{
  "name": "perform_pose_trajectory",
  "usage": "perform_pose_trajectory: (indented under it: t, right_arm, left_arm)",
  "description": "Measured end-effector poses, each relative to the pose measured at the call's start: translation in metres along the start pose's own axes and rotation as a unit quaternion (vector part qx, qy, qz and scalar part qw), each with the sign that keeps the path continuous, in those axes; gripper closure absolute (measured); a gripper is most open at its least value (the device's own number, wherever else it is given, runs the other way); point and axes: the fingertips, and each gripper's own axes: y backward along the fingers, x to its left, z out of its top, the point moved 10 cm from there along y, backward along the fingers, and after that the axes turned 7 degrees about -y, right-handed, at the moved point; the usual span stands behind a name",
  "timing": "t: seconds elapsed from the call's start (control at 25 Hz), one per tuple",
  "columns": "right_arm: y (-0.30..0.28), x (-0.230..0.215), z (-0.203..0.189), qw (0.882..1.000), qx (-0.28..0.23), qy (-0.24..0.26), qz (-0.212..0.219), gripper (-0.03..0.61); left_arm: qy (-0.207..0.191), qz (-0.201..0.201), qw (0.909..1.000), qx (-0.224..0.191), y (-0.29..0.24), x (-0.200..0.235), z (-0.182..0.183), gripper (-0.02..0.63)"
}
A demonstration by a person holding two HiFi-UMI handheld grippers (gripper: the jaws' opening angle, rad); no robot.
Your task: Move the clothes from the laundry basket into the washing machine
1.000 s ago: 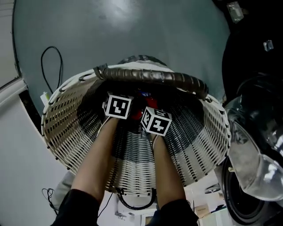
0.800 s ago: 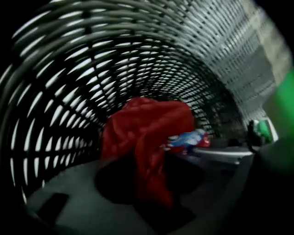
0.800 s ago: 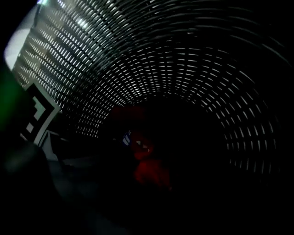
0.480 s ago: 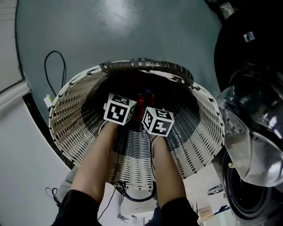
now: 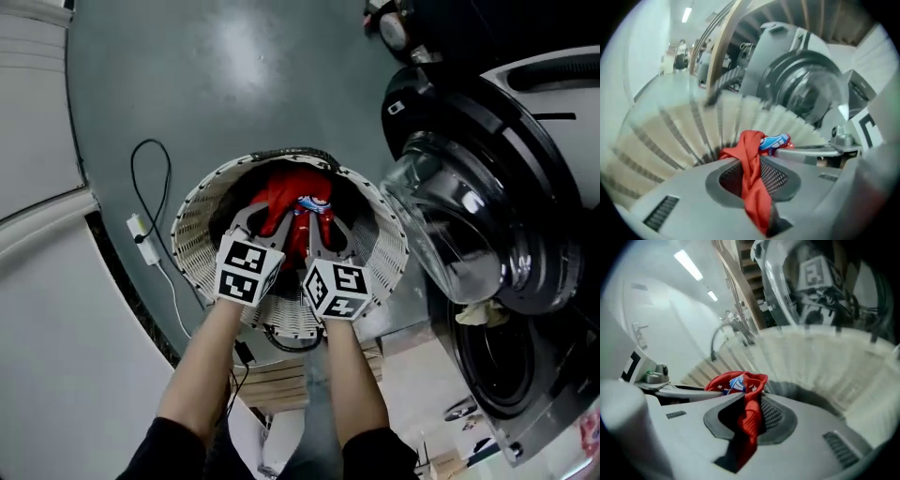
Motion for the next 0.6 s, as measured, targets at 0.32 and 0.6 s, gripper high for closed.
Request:
perform_pose_trajectory:
  t: [0.32,0.6]
  right_arm:
    - [0.111,0.066,0.064,0.995,-0.094,0.025,0.019,0.514]
    - [0.181,0.124,0.134,0.984,-0.172,0.039,0.035,0.514]
  left_arm:
    - [-0.062,-0.014,0.9948,-0.080,0.109,-0.044,0.074,0.525]
    - [-0.140,-0.015,0.9806,-0.136,0.194,-0.067,0.158,0.525]
